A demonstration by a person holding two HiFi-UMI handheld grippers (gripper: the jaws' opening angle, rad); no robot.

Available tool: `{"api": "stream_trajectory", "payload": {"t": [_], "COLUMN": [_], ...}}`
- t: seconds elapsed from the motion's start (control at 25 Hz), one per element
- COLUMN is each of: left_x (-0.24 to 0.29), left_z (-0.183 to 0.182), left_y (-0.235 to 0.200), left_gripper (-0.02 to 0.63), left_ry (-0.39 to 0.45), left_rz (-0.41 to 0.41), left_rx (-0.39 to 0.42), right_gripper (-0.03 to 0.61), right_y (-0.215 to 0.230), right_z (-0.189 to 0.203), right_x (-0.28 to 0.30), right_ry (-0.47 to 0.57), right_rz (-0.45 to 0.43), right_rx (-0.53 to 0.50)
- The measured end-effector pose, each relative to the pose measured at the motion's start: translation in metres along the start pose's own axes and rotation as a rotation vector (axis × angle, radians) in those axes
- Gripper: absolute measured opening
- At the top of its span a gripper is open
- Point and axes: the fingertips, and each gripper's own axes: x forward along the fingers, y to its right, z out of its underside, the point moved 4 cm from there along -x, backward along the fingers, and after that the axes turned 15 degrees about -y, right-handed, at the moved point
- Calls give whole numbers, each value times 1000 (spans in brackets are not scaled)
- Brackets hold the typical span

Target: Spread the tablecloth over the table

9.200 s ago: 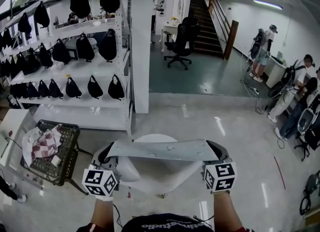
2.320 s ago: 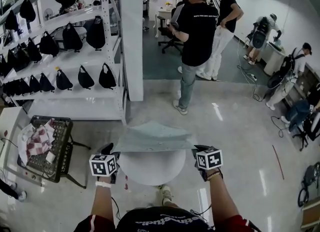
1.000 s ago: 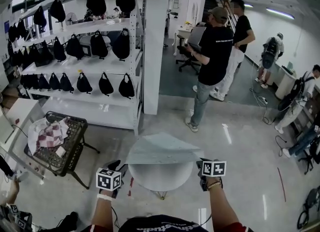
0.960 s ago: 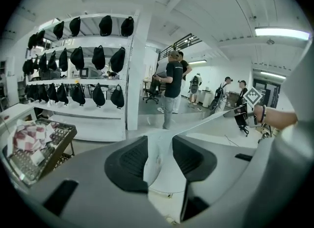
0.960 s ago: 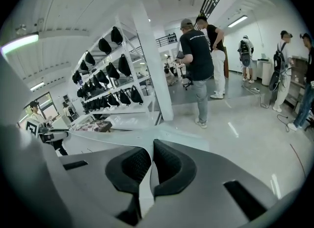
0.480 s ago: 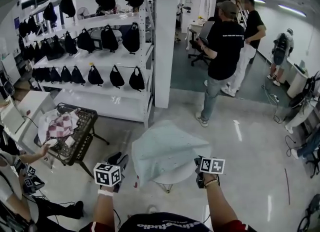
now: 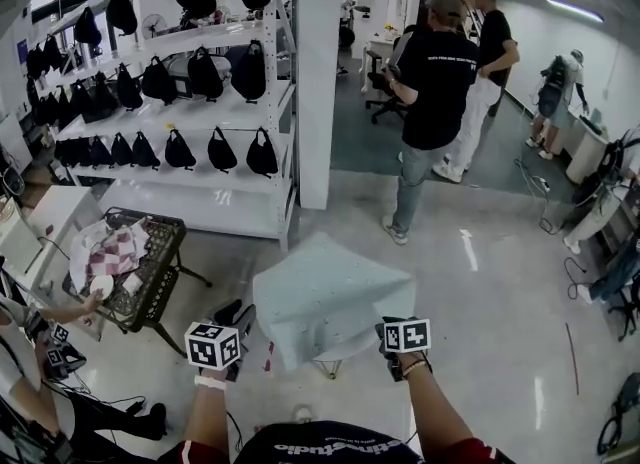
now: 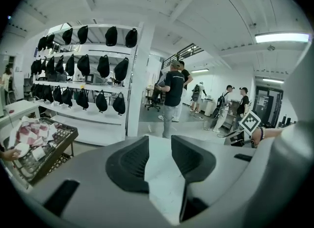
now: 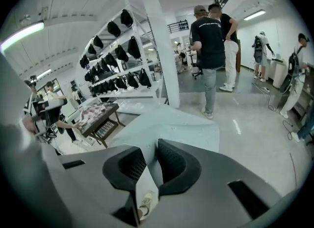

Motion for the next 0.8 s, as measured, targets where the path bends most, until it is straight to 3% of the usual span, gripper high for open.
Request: {"api": "stream_trajectory", "payload": {"t": [0.28, 0.48, 0.8], "left_x": [27, 42, 52], "left_z": [-17, -26, -41], "left_y": [39, 65, 108], "left_gripper": [156, 156, 156], "left_ry": [-6, -7, 5], "left_rz": [79, 117, 156], "left_rx": [58, 92, 133], "right_gripper": [103, 110, 86], "right_y": [7, 11, 62], "right_z": [40, 68, 78], "right_x": [-10, -21, -74], "right_ry": [-65, -111, 29], "right_rz": [29, -45, 48], "right_rx": [-54, -52, 67]}}
